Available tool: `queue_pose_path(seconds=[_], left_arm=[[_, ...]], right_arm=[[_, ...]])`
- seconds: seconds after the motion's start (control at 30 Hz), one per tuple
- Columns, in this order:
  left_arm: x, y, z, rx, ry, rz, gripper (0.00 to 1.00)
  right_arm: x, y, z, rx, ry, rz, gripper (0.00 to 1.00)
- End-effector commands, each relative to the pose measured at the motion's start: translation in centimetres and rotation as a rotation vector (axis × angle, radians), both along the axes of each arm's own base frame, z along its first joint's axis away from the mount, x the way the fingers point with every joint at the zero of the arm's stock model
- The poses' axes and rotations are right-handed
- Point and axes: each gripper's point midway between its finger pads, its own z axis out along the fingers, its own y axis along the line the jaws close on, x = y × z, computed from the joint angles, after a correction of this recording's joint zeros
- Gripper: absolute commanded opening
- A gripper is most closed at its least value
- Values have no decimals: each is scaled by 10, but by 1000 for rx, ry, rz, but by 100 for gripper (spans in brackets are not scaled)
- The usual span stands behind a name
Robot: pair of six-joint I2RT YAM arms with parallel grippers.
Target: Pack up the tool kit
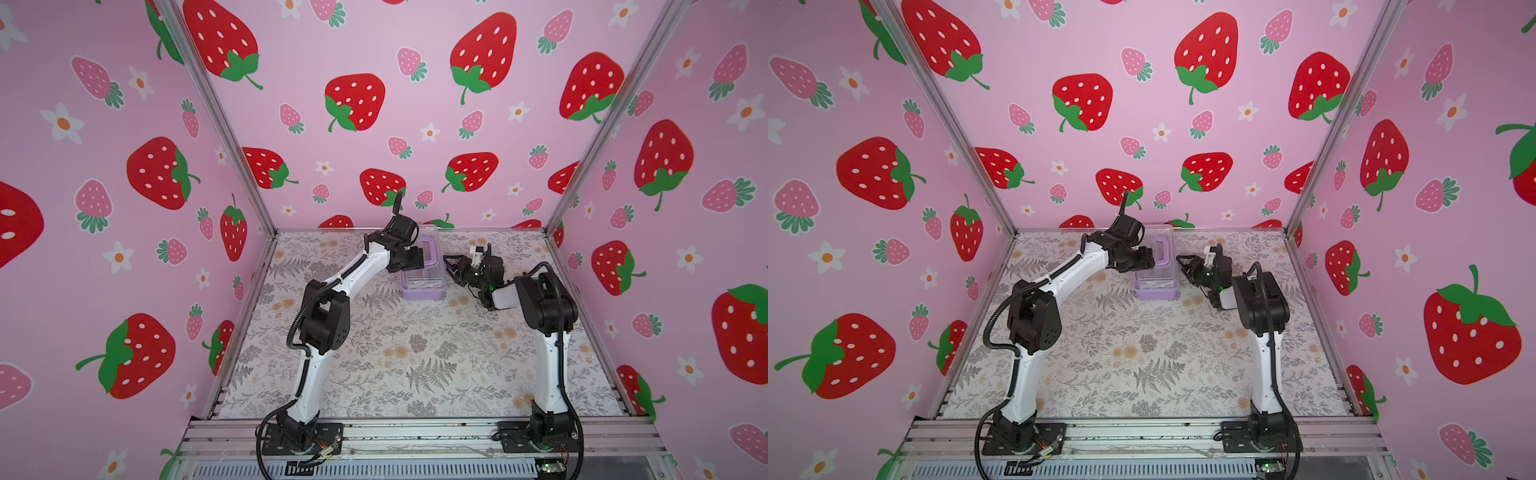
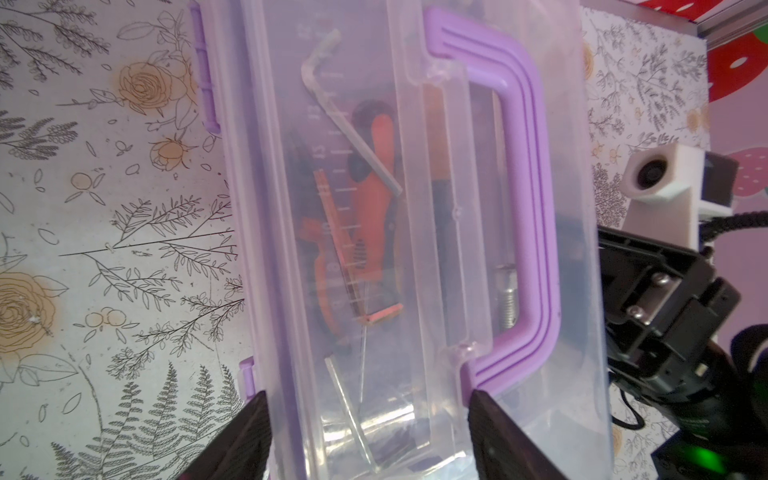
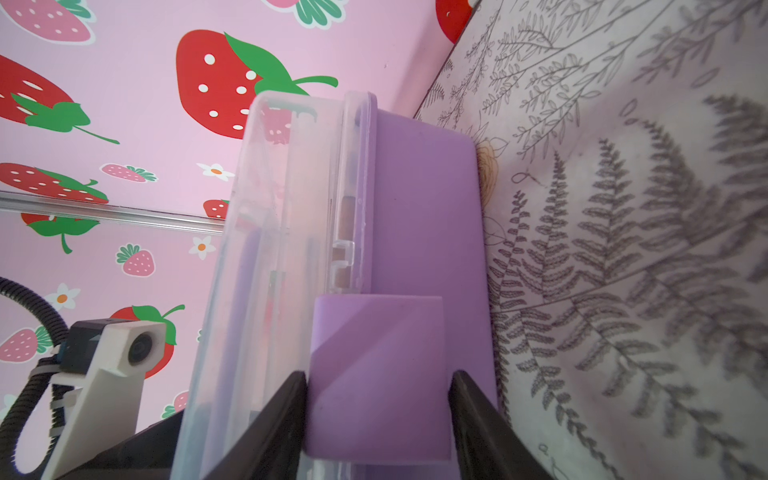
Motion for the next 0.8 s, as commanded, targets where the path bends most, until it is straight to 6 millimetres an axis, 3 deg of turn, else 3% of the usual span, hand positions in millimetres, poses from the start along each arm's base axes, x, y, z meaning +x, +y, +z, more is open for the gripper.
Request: queue_pose_path(seconds=[0.0, 0.33, 0.57, 0.67, 0.77], left_arm=[[-11, -23, -17, -41, 64, -60, 75], [-10, -22, -19, -39, 68, -59, 75], [-10, -22, -18, -43, 68, -58, 75], [-9, -21, -19, -43, 70, -57, 75], [-10, -22, -19, -43, 72, -58, 75]], right_arm=[[-7, 2, -32, -26, 85, 3, 59], [-9, -14, -13, -31, 44, -17, 86], [-17, -39, 15, -26, -7, -54, 89], [-14, -53, 26, -21, -25, -90, 78], [-6, -61, 32, -10, -40, -101, 39]])
